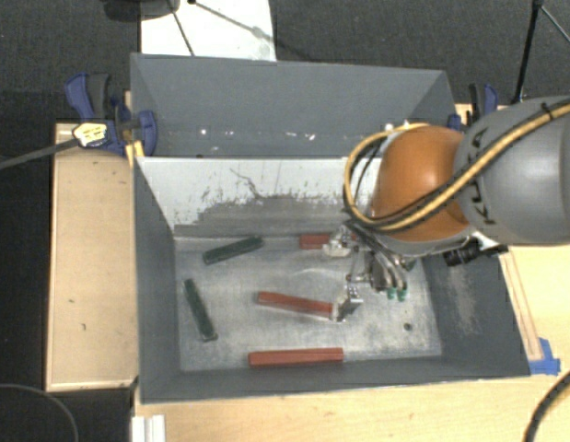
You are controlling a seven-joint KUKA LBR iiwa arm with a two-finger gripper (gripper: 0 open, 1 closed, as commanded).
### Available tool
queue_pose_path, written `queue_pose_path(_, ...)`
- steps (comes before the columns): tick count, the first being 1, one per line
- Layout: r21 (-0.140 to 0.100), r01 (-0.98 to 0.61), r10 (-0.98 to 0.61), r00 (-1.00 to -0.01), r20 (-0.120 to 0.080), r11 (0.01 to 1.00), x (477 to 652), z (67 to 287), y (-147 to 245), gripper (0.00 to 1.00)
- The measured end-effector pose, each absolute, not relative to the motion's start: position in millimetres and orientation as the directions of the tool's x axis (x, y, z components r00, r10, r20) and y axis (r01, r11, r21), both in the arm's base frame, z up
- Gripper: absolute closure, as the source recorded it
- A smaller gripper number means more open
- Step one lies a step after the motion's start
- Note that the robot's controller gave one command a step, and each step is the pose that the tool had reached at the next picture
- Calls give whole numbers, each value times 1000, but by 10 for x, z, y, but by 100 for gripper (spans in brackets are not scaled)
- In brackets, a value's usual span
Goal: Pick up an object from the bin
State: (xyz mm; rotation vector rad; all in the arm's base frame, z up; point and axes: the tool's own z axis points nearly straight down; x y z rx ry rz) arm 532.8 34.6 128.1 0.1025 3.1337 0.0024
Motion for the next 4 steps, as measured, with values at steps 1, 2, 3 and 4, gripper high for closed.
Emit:
queue_pose_path(1, 1, -105, -105, -994, -11, 994, 5169, 750, 469, 100)
queue_pose_path(2, 1, -105, -105, -994, -11, 995, 5169, 750, 469, 100)
queue_pose_path(3, 0, -111, -111, -994, -2, 994, 5243, 1837, 489, 100)
queue_pose_path(4, 1, -109, -109, -994, -2, 994, 5242, 1837, 488, 100)
